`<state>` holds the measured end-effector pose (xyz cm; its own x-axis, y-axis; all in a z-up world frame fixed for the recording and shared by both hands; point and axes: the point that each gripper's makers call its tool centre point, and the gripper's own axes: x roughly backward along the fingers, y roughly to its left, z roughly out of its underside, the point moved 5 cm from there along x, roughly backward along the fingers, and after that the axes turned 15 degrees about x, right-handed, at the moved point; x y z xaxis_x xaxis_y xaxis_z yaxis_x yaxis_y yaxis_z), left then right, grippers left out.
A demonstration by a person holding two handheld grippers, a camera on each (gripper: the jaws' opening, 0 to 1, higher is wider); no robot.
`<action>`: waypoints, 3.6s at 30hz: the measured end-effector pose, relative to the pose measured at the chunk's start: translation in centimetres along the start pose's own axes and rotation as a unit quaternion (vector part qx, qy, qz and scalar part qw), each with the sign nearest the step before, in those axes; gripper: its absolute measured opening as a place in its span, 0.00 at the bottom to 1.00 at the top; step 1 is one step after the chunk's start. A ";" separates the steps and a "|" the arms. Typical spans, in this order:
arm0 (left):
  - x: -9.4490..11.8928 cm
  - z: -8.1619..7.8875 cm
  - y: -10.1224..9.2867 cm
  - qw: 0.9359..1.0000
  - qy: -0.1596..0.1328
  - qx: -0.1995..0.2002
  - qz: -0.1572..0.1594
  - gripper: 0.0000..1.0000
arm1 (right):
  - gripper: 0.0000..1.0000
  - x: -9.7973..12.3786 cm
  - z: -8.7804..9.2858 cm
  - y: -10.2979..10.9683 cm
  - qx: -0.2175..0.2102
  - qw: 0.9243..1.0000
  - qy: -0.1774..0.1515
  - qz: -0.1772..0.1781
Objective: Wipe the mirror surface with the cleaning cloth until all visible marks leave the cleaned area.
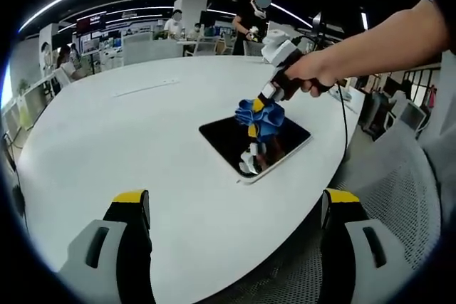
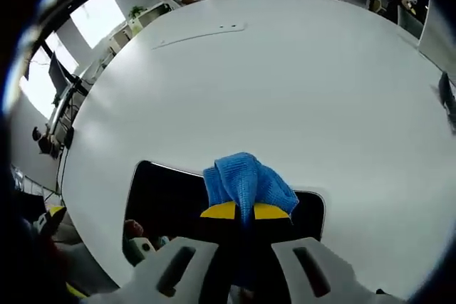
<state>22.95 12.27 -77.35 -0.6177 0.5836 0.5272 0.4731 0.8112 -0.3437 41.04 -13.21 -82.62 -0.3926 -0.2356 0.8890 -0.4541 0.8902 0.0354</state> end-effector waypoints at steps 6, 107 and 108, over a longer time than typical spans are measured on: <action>-0.1 0.1 0.1 1.000 0.001 -0.002 -0.001 0.99 | 0.00 0.2 0.2 -0.6 -0.003 1.000 0.002 0.002; 0.1 -0.1 0.1 1.000 -0.006 -0.008 -0.008 0.99 | 0.00 5.4 10.5 5.5 -0.026 0.999 -0.020 -0.013; 0.1 -0.1 0.1 1.000 -0.006 -0.009 -0.008 0.99 | 0.00 5.3 10.5 5.4 -0.024 0.999 -0.019 -0.013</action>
<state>23.00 12.39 -77.27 -0.6325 0.5714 0.5229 0.4743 0.8195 -0.3217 28.07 -13.72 -82.51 -0.4124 -0.2730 0.8691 -0.4259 0.9011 0.0810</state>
